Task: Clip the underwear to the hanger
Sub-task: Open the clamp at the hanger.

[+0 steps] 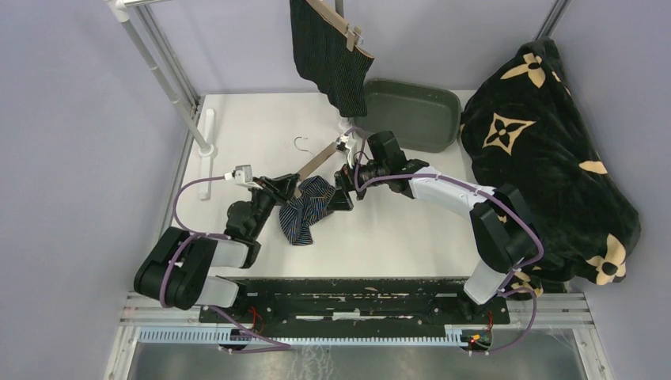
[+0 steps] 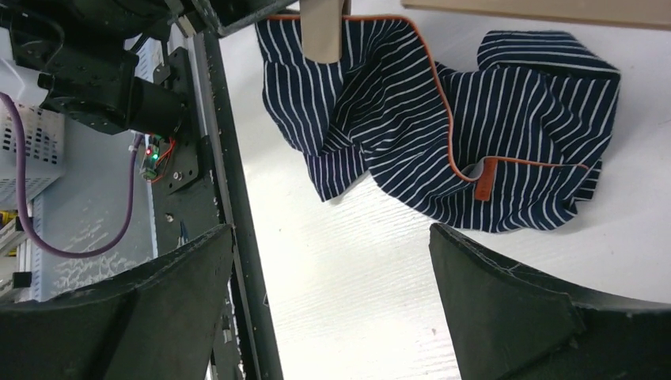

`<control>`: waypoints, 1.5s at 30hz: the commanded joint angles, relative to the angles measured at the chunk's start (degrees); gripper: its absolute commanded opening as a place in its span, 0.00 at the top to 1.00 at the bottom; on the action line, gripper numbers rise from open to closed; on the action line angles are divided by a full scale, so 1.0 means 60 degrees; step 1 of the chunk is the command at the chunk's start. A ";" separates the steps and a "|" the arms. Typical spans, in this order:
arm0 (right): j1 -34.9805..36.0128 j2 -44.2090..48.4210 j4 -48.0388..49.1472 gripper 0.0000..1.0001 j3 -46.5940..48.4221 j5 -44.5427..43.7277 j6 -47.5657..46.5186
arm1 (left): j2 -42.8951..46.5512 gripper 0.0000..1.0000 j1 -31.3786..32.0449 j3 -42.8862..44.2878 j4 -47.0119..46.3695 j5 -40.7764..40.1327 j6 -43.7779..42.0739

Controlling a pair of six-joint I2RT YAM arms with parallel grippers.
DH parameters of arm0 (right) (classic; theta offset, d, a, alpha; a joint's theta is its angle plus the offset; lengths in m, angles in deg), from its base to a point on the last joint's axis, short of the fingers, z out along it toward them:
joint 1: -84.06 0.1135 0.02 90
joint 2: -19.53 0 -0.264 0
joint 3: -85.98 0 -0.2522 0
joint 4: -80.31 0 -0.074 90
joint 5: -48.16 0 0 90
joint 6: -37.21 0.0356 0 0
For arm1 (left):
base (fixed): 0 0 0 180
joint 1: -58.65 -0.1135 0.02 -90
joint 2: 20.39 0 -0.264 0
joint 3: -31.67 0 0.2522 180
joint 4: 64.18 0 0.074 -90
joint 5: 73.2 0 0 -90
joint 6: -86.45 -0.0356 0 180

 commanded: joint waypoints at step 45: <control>0.0237 -0.4972 0.1623 0.36 0.4013 -0.4156 0.1404 | 0.6831 0.94 -0.0013 -0.1085 0.8875 -0.4956 0.2253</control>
